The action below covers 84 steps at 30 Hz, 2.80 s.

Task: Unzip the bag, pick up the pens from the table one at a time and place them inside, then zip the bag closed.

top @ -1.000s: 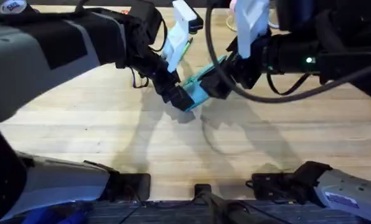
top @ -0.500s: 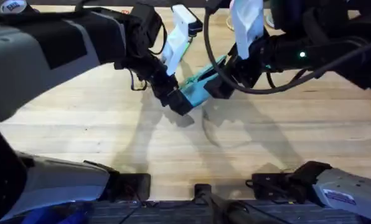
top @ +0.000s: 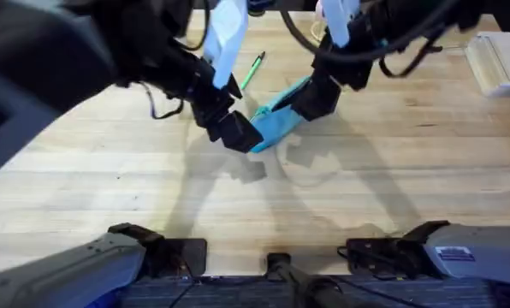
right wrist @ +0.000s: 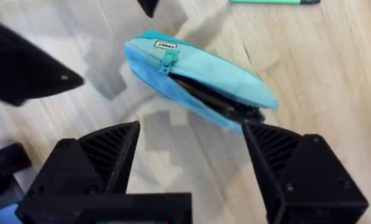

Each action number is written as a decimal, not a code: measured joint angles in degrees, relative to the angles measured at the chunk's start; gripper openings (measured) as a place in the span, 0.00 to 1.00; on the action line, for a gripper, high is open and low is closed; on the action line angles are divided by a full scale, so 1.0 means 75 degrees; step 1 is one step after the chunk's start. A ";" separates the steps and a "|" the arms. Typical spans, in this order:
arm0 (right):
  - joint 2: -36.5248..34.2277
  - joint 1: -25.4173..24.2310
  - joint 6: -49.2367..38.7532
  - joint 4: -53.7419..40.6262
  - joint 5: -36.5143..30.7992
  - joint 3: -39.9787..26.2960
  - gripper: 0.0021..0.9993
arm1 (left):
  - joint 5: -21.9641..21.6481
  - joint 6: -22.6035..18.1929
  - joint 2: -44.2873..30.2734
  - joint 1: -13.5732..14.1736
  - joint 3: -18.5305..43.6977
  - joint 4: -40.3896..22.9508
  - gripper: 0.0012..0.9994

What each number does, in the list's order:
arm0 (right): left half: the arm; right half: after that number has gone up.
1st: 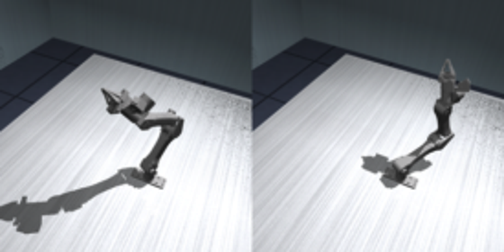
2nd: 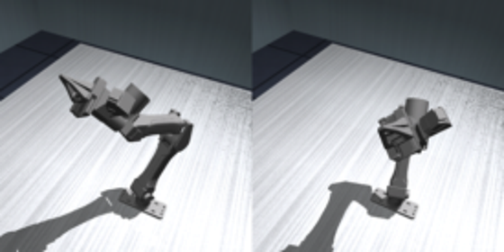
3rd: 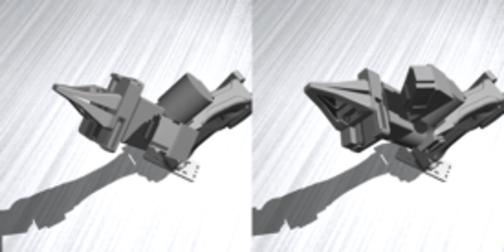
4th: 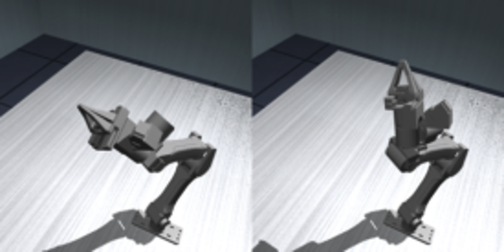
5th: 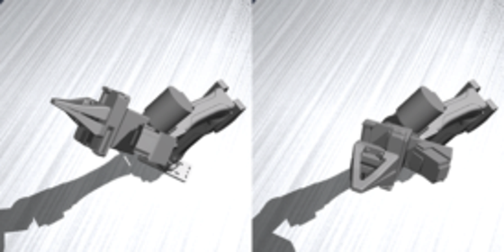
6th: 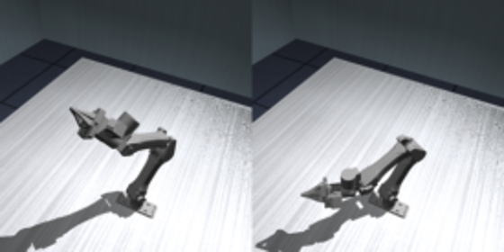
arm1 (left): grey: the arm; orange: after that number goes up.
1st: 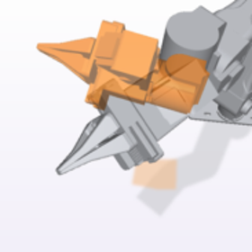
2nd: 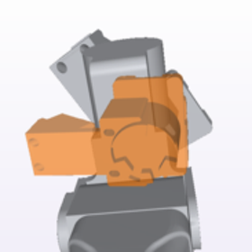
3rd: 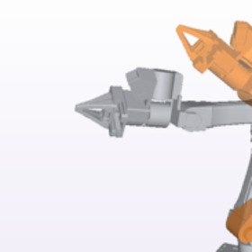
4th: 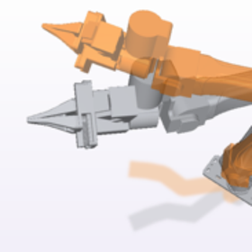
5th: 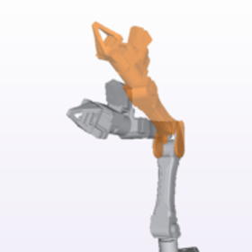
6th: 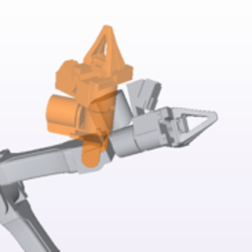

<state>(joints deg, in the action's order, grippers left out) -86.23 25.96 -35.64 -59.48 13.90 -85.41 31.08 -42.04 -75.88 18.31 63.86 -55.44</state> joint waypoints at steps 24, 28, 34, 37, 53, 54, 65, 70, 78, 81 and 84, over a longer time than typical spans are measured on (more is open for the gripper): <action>-0.1056 -0.0650 -0.6306 -0.0846 -0.0047 -0.1163 1.00 | -0.0524 -0.0175 0.1668 0.0000 0.0000 -0.0301 0.99; -0.1056 -0.0650 -0.6590 -0.0942 -0.0059 -0.1163 1.00 | -0.0524 -0.0178 0.1668 0.0000 0.0000 -0.0301 1.00; -0.1056 -0.0650 -0.6734 -0.0934 -0.0051 -0.1163 1.00 | -0.0524 -0.0178 0.1671 0.0000 0.0000 -0.0301 1.00; -0.1056 -0.0650 -0.6798 -0.0946 -0.0051 -0.1163 0.83 | -0.0524 -0.0178 0.1668 0.0000 0.0000 -0.0301 0.99; -0.1608 -0.0650 -0.6836 -0.1024 -0.0045 -0.1198 0.03 | -0.0524 -0.0178 0.1671 0.0000 0.0000 -0.0301 1.00; -0.1706 -0.0650 -0.6836 -0.1018 -0.0045 -0.1198 0.03 | -0.0524 -0.0178 0.1668 0.0000 0.0000 -0.0301 1.00; -0.2608 -0.0650 -0.6834 -0.0795 -0.0045 -0.1198 0.03 | -0.0524 -0.0178 0.1670 0.0000 0.0000 -0.0301 0.99; -0.2961 -0.0650 -0.6839 -0.0471 -0.0035 -0.1198 0.03 | -0.0524 -0.0178 0.1668 0.0000 0.0000 -0.0301 1.00; -0.3450 -0.0650 -0.6854 -0.0048 0.0267 -0.1198 0.03 | -0.0524 -0.0178 0.1669 0.0000 0.0000 -0.0301 1.00; -0.3573 -0.0650 -0.6854 -0.0043 0.0323 -0.1198 0.03 | -0.0524 -0.0178 0.1668 0.0000 0.0000 -0.0301 0.99; -0.3641 -0.0647 -0.6854 -0.0036 0.0337 -0.1198 0.03 | -0.0524 -0.0178 0.1668 0.0000 0.0000 -0.0301 1.00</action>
<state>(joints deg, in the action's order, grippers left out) -113.54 21.10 -87.05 -59.75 16.43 -94.39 27.16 -43.38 -63.37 18.31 63.86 -57.69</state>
